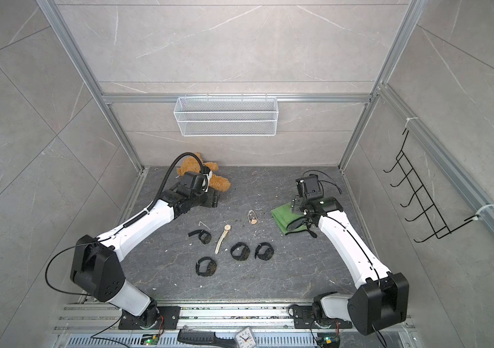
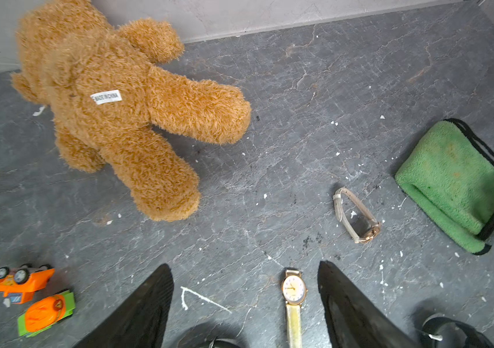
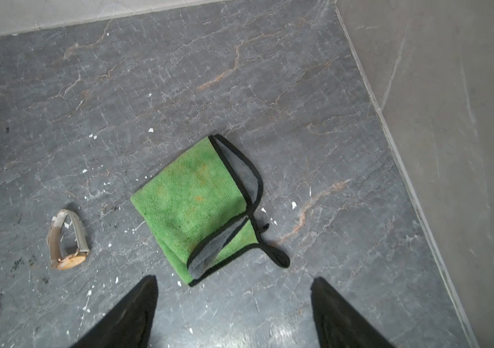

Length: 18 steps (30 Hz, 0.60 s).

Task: Wipe the watch dial
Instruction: Pick up the watch at the center of the board.

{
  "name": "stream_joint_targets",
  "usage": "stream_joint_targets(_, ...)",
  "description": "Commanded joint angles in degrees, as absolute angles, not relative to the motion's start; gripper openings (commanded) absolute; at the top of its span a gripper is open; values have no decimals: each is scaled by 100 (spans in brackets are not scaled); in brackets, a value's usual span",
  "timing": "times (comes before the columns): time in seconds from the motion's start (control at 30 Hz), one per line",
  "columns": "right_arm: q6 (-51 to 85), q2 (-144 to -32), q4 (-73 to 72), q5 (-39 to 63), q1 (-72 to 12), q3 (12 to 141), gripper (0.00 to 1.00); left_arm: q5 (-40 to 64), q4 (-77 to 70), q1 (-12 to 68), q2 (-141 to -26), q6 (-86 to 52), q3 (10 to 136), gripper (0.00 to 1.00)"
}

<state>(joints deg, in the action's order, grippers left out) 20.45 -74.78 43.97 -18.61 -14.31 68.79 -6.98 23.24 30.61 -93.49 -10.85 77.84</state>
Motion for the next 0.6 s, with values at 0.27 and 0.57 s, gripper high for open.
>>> stream_joint_targets(0.27, 2246, -7017, 5391, -1781, -1472, 6719, 74, -508, 3685, 3981, -10844, -982, 9537, 76)
stream_joint_targets(0.57, 2377, -7062, 5379, -1502, -1471, 6583, 74, -171, 4110, 4281, -11223, -610, 10034, 73)
